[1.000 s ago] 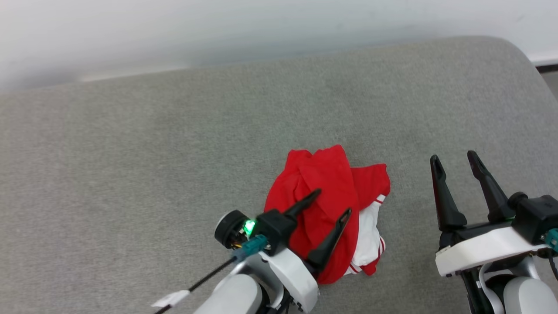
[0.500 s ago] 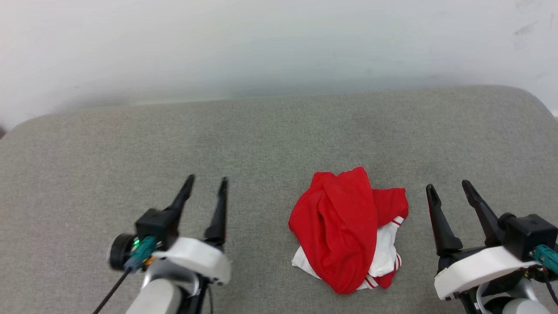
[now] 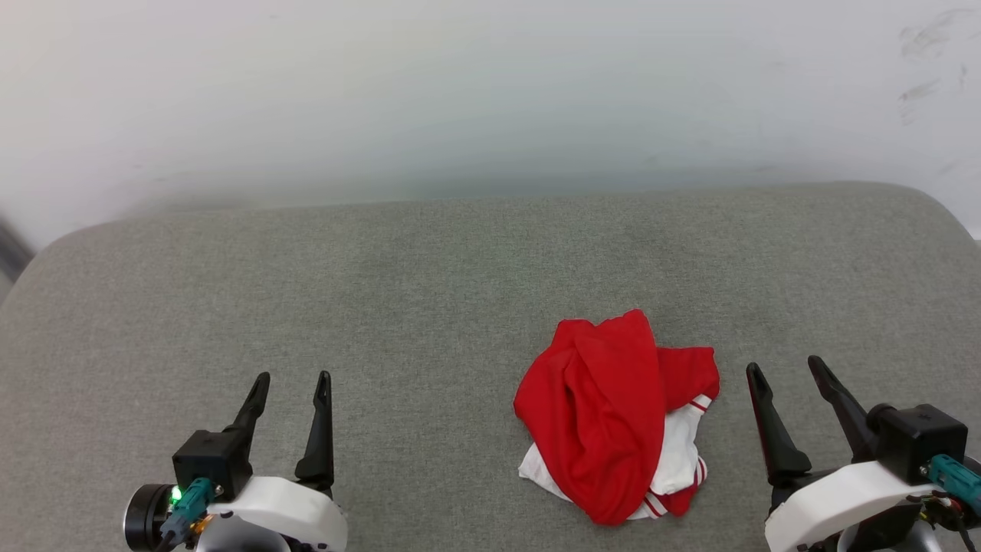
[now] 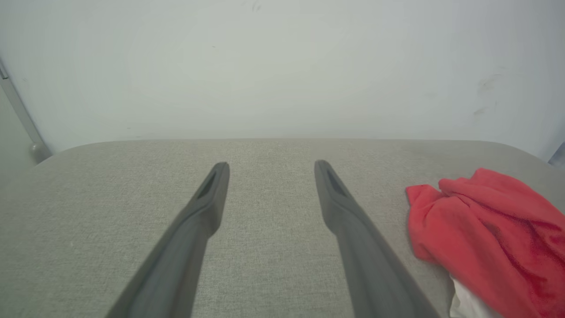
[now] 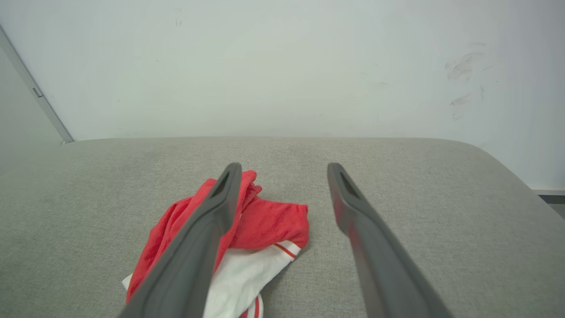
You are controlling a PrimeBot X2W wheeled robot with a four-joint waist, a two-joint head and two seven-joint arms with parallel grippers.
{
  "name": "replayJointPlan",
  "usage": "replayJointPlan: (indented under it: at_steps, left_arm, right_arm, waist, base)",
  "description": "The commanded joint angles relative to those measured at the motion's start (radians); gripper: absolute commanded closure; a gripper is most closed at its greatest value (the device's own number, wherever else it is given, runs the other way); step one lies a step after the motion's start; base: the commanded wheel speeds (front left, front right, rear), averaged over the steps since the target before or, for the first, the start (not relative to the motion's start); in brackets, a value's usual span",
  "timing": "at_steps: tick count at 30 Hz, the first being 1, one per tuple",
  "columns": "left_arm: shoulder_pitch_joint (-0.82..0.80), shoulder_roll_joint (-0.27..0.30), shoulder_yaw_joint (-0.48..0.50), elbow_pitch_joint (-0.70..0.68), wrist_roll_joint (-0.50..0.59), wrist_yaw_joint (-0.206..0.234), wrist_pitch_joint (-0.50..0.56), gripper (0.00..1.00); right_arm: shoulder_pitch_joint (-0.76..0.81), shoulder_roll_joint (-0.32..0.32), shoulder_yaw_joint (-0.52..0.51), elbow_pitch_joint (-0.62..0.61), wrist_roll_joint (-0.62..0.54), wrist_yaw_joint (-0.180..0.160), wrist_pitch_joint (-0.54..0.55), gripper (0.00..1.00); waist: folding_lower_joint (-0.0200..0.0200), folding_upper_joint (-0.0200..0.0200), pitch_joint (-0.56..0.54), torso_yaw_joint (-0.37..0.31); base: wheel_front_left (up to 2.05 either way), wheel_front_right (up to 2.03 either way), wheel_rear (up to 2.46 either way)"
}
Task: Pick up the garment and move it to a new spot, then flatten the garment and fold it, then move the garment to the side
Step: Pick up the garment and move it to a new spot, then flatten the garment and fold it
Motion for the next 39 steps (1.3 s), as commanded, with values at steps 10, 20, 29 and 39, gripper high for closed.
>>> replayJointPlan:
  at_steps: [10, 20, 29, 39]
  left_arm:
    - [0.002, 0.002, 0.0, -0.037, -0.005, 0.02, 0.007, 0.0]
    - [-0.034, -0.021, -0.012, -0.045, -0.001, 0.012, -0.004, 0.0]
    - [-0.101, -0.067, -0.015, -0.01, 0.009, -0.02, -0.018, 0.0]
    - [-0.114, -0.093, 0.022, 0.009, 0.027, -0.041, -0.022, 0.0]
  right_arm:
    - [0.009, 0.002, -0.038, 0.019, 0.042, 0.0, 0.05, 0.0]
    - [-0.122, -0.061, -0.043, 0.104, 0.168, 0.0, 0.439, 0.0]
    - [-0.304, -0.214, 0.171, 0.171, 0.292, 0.0, 0.718, 0.0]
    - [-0.384, -0.256, 0.242, 0.145, 0.351, 0.0, 0.714, 1.0]
  waist:
    - [0.0001, -0.0001, 0.004, 0.007]
    - [0.0001, -0.0001, 0.062, 0.081]
    - [0.0001, -0.0001, 0.154, 0.173]
    - [0.0001, -0.0001, 0.173, 0.163]
  base:
    - [0.0, 0.0, 0.0]
    - [0.0, 0.0, 0.0]
    - [0.0, 0.0, 0.0]
    - [0.0, 0.0, 0.0]
